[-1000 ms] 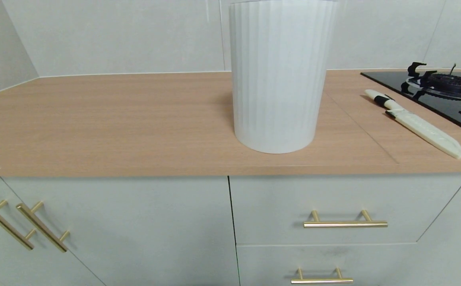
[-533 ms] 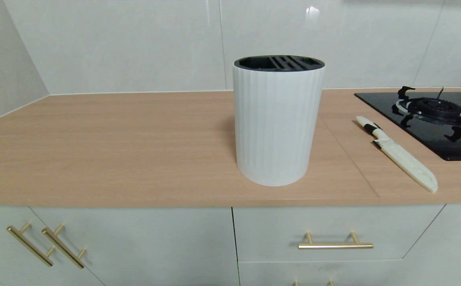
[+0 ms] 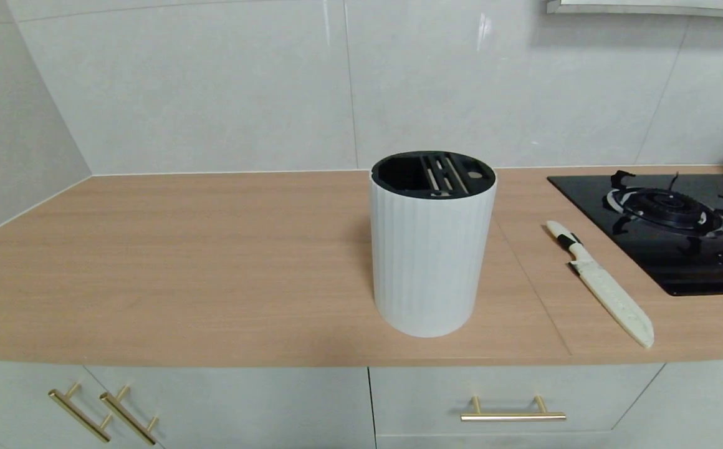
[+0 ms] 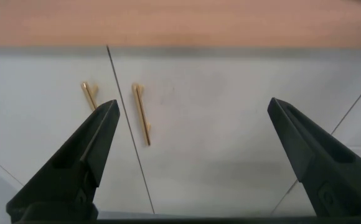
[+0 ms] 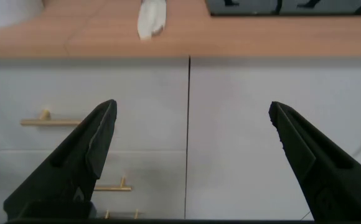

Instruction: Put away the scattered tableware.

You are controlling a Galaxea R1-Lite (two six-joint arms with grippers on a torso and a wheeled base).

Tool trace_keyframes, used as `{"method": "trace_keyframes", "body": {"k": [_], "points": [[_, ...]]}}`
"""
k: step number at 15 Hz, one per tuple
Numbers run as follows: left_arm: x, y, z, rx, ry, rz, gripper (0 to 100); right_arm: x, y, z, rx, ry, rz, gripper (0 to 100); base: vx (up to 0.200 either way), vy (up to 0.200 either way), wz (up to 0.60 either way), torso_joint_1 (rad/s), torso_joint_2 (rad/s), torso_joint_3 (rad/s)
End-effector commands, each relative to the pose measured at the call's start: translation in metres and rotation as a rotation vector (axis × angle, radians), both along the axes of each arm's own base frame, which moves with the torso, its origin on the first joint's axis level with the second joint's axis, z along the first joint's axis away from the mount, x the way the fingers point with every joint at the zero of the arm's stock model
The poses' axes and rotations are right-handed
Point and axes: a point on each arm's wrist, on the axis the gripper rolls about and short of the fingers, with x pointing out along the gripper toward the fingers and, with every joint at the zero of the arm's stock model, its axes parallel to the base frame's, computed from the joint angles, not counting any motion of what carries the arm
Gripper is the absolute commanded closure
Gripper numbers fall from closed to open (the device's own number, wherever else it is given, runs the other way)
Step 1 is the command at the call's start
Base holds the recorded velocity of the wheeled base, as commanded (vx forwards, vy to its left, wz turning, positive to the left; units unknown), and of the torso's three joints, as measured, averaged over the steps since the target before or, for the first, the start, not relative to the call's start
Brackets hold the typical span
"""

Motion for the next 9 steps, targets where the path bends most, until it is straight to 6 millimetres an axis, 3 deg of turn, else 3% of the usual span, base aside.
{"method": "trace_keyframes", "body": {"k": [1,9], "points": [[0.0,0.0,0.0,0.0,0.0,0.001,0,0.0001,0.0,-0.0001,0.0,0.002,0.0,0,0.0,0.0,0.0,0.212,-0.49,-0.281],[0.0,0.0,0.0,0.0,0.0,0.001,0,0.0001,0.0,-0.0001,0.0,0.002,0.0,0,0.0,0.0,0.0,0.237,-0.53,-0.295]]}}
